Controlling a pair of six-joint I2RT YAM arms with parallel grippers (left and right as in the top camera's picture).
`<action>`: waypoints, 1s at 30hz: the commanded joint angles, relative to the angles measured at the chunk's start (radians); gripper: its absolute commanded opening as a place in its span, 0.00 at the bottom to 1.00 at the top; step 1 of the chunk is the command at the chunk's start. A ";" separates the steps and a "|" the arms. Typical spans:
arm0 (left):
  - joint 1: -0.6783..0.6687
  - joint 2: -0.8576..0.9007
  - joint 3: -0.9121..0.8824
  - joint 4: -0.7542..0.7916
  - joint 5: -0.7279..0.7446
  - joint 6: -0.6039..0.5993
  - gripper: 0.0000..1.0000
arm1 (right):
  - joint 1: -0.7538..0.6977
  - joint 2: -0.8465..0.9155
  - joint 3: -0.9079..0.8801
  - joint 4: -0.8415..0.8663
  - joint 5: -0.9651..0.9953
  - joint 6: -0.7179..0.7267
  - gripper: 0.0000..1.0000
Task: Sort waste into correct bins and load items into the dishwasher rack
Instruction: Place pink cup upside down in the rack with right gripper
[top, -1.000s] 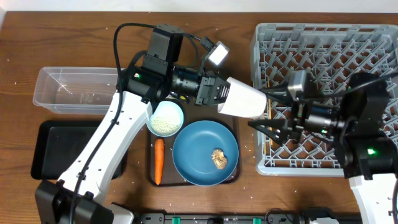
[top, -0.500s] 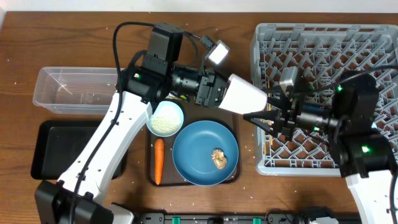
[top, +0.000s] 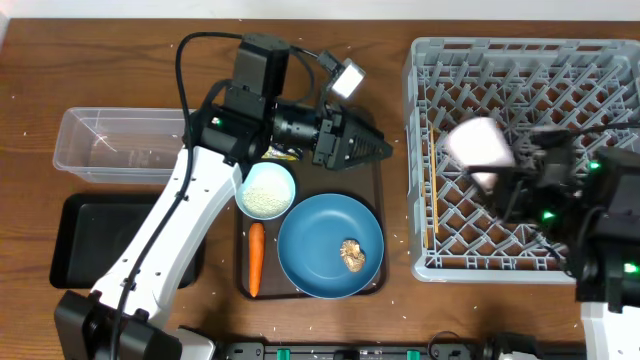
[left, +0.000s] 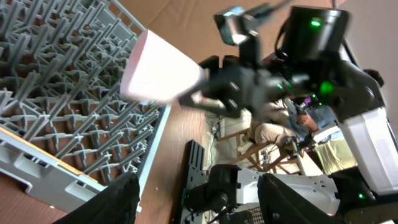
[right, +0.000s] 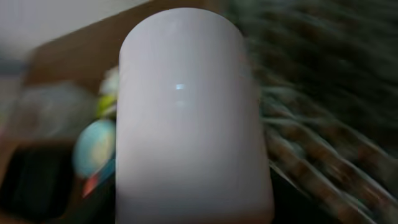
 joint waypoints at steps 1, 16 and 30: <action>0.001 -0.021 0.005 0.001 0.022 0.013 0.62 | -0.150 -0.009 0.002 -0.018 0.146 0.115 0.44; 0.001 -0.020 0.005 0.001 0.019 0.014 0.62 | -0.769 0.141 0.002 -0.002 -0.011 0.247 0.45; 0.001 -0.020 0.005 -0.011 0.003 0.014 0.62 | -0.863 0.502 0.002 0.141 -0.164 0.373 0.47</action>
